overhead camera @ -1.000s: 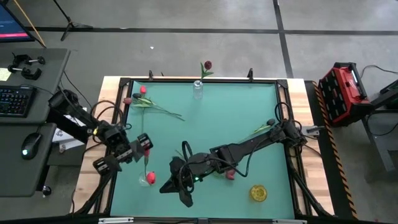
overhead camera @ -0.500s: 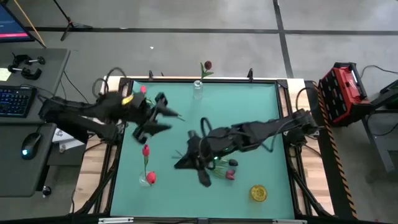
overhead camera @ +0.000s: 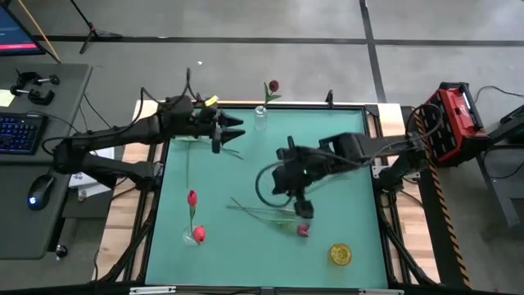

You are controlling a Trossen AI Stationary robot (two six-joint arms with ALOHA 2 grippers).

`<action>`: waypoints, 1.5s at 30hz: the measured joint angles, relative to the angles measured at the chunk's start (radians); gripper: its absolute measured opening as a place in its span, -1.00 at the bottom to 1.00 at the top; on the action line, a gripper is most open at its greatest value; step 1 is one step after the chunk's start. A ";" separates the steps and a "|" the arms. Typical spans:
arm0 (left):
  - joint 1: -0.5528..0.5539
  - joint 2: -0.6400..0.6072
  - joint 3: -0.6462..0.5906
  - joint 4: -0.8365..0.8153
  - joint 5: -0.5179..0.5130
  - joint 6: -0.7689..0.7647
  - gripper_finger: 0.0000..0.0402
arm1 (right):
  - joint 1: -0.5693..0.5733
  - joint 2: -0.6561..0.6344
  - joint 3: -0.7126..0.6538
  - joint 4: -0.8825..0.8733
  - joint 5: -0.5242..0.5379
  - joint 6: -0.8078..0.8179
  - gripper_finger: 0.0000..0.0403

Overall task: Sort flowers into vase by color
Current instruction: Put the right black flower into the yellow vase

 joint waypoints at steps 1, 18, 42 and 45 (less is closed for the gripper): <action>0.005 0.011 0.000 -0.016 -0.001 -0.002 0.04 | -0.020 0.000 0.000 -0.030 -0.039 -0.033 -1.00; 0.071 0.145 -0.041 -0.212 -0.074 0.053 0.04 | -0.328 -0.268 -0.711 0.081 -0.442 0.066 -1.00; 0.190 0.144 -0.472 0.333 0.352 -0.081 0.04 | -0.069 -0.624 -1.492 0.437 0.197 2.247 -1.00; 0.190 0.144 -0.472 0.334 0.352 -0.104 0.04 | -0.069 -0.624 -1.494 0.431 0.312 2.280 -1.00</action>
